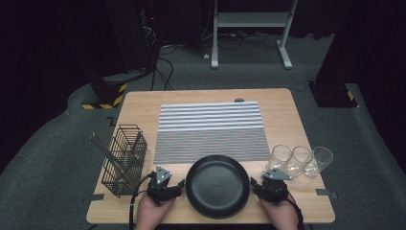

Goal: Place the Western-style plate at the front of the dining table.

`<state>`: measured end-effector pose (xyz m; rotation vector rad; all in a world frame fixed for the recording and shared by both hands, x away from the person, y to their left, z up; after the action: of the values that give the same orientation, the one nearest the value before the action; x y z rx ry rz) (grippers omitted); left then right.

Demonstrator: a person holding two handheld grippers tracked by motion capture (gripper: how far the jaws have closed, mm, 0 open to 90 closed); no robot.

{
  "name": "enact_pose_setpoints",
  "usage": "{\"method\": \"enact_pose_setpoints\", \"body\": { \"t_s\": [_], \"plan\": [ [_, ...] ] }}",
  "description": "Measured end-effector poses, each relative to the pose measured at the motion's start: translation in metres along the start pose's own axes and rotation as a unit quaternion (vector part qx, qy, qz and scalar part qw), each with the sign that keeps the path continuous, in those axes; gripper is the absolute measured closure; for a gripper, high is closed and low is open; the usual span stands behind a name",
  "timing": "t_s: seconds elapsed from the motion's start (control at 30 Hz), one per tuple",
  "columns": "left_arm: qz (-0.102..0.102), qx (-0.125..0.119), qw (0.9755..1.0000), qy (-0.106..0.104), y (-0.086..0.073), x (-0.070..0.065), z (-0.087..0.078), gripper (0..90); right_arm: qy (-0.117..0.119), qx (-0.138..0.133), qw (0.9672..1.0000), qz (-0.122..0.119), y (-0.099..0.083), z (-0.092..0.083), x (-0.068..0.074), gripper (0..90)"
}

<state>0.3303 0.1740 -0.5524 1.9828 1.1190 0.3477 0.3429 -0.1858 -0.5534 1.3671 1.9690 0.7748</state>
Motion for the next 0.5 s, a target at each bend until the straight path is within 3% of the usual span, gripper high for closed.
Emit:
{"method": "enact_pose_setpoints", "body": {
  "t_s": [0.5],
  "plan": [
    [0.005,0.003,1.0,0.003,0.0,-0.0009,0.0003,30.2,0.002,0.001,1.0,0.0,0.0,0.0,-0.0001,46.1]
  ]
}}
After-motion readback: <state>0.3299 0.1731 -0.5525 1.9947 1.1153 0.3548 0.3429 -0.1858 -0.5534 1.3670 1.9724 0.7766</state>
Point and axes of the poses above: each handheld gripper's, and its own axes: z roughly forward along the jaws, y roughly out of its top, x roughly to its left, the point moved 3 cm from there along z, roughly forward along the jaws, and after that the axes turned 12 degrees about -y, right-handed, at the moved point
